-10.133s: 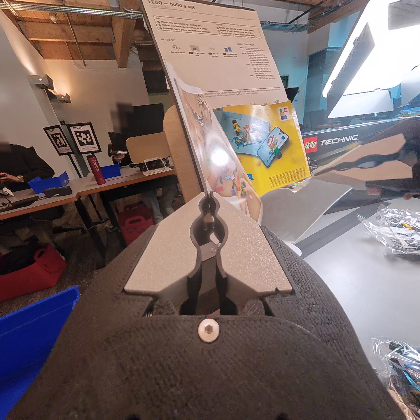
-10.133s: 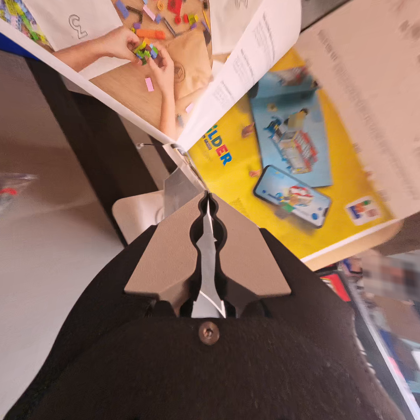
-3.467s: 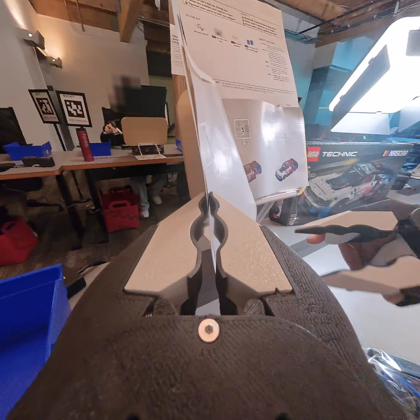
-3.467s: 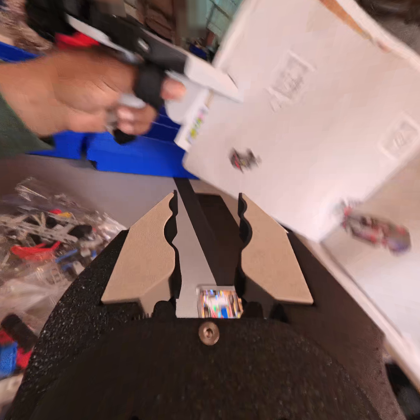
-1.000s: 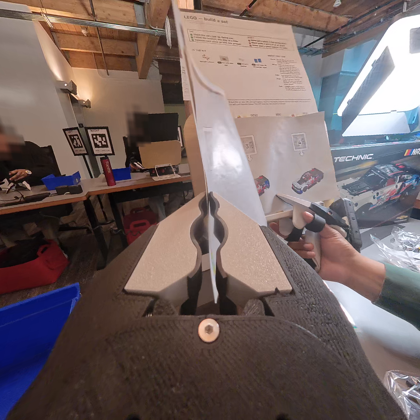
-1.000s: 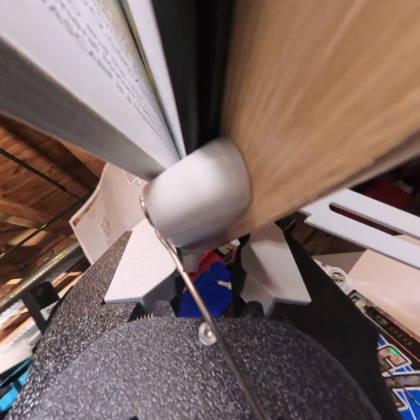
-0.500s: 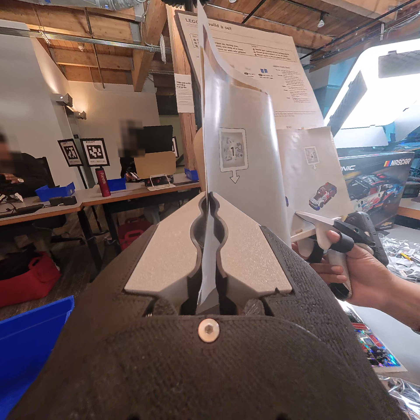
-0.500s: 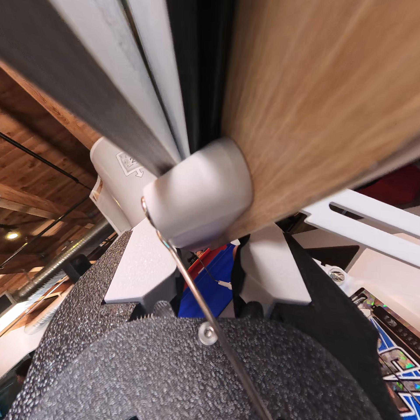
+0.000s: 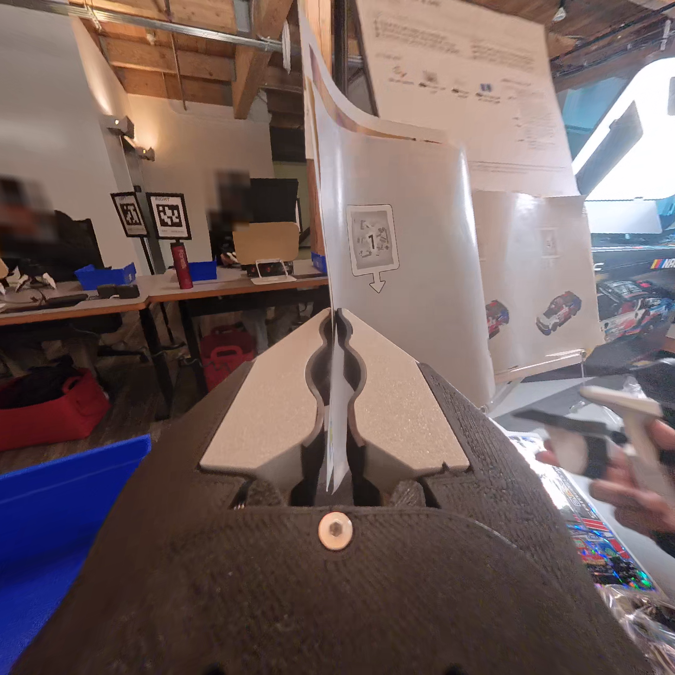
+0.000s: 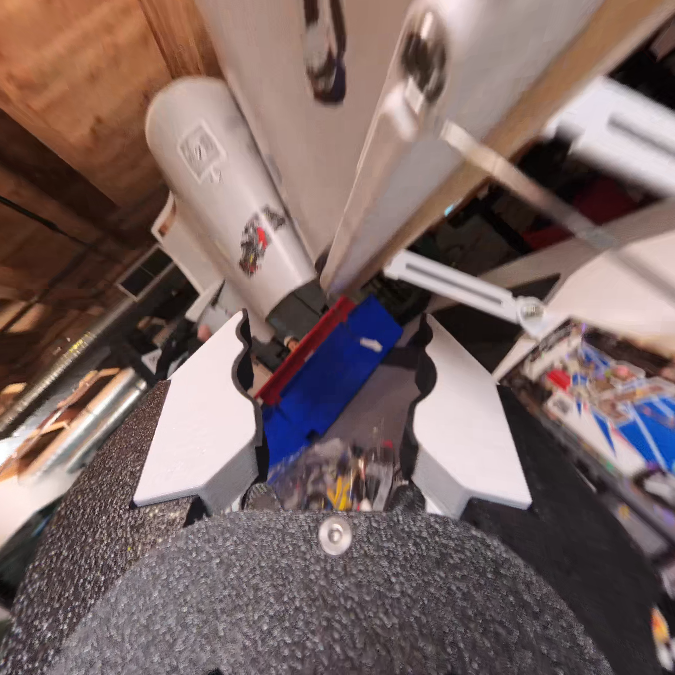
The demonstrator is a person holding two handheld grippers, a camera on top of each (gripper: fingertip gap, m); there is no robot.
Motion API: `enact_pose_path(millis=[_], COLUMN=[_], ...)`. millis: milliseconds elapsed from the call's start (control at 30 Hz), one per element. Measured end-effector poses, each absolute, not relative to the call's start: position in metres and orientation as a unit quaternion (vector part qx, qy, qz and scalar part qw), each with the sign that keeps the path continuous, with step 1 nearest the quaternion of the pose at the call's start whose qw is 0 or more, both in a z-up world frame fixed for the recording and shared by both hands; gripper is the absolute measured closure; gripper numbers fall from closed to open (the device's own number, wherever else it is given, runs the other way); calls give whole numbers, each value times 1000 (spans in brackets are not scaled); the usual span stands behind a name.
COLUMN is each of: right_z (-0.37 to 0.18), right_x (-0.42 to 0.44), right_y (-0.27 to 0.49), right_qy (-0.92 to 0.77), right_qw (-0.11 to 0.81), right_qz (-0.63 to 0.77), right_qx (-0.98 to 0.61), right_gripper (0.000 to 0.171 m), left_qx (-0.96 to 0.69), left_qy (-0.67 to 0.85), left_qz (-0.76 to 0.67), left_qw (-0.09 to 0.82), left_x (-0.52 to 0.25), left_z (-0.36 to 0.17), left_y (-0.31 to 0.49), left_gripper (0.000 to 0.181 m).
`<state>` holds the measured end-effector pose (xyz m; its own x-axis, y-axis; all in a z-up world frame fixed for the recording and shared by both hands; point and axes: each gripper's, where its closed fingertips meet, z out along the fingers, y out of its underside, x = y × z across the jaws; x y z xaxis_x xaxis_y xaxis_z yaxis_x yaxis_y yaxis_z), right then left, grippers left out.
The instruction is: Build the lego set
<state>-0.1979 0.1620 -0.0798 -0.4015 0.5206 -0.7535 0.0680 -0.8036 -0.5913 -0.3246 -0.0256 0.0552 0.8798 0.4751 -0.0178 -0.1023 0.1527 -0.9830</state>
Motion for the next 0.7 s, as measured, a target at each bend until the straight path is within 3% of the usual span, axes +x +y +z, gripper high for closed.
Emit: enact_pose_path(millis=[67, 133, 300, 400, 567, 600, 700], right_z=[-94, -90, -26, -6, -10, -12, -14], right_x=[-167, -140, -106, -110, -157, -165, -171], right_y=[137, 128, 208, 279, 337, 335, 329], right_qy=[-334, -411, -465, -460, -470, -473, -478], right_qw=[126, 175, 435, 556, 554, 533, 504], right_qz=[765, 724, 579, 450, 365, 386, 439], right_qx=[-536, -525, -509, -526, -581, -586, -570], right_gripper=[90, 106, 118, 112, 74, 72, 91], left_qx=[-624, -623, -614, -609, -610, -611, -613], left_qy=[-162, -172, -184, -181, -176, -174, -171], left_qz=[185, 186, 187, 206, 219, 221, 221], left_qw=[741, 740, 744, 744, 741, 740, 739], left_x=[-333, -340, -347, -347, -348, -348, -348], left_z=[49, 44, 41, 45, 42, 42, 42], left_y=[-28, -30, -37, -39, -37, -37, -37], left_gripper=[181, 181, 181, 181, 181, 181, 181])
